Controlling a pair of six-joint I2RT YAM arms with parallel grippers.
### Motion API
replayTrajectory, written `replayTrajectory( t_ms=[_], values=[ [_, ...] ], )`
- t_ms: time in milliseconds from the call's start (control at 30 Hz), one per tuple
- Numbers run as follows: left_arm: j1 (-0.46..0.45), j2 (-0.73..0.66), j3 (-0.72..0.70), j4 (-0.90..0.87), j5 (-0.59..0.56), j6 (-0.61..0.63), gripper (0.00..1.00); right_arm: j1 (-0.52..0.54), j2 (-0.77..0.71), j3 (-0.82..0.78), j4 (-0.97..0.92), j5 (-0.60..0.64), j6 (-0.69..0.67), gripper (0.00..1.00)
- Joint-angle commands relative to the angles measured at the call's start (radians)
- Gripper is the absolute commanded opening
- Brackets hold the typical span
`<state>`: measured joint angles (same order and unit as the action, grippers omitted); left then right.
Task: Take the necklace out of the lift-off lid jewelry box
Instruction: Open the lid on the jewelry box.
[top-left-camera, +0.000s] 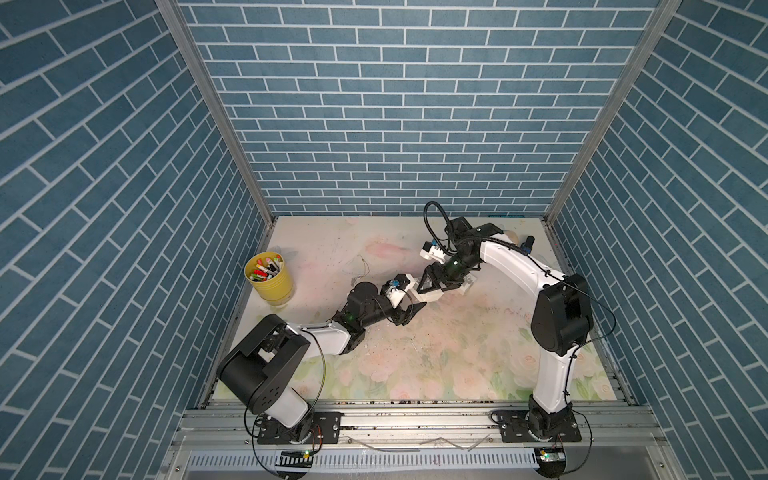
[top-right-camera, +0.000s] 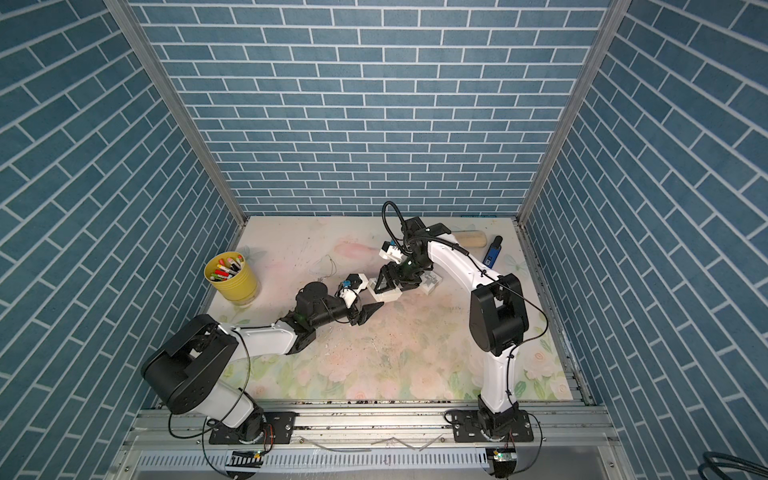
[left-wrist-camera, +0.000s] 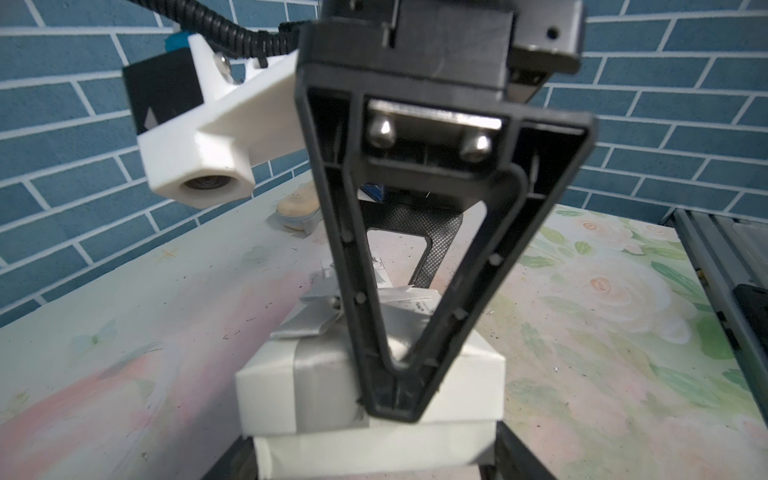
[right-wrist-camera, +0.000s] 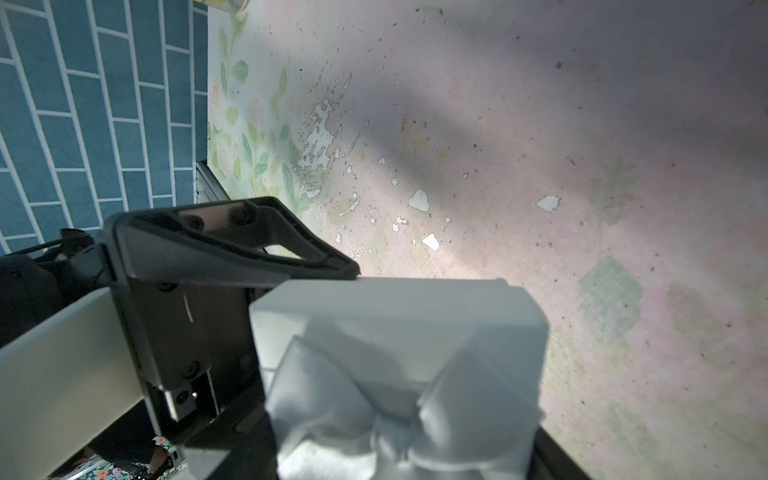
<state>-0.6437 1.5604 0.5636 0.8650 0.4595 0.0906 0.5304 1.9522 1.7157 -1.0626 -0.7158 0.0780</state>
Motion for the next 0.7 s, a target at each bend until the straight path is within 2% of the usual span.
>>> replayTrajectory(
  t_ms=[0,133,667],
  values=[
    [-0.007,0.006,0.025,-0.019,0.039,0.000,0.66,-0.003,-0.036,-0.008,-0.030,-0.027,-0.003,0.76],
    [-0.007,0.006,0.021,-0.017,0.025,-0.006,0.58,-0.004,-0.039,-0.002,-0.036,-0.024,-0.003,0.77],
    [-0.007,-0.001,-0.035,0.019,-0.012,-0.008,0.56,-0.053,-0.051,0.030,-0.086,-0.007,-0.001,0.76]
  ],
)
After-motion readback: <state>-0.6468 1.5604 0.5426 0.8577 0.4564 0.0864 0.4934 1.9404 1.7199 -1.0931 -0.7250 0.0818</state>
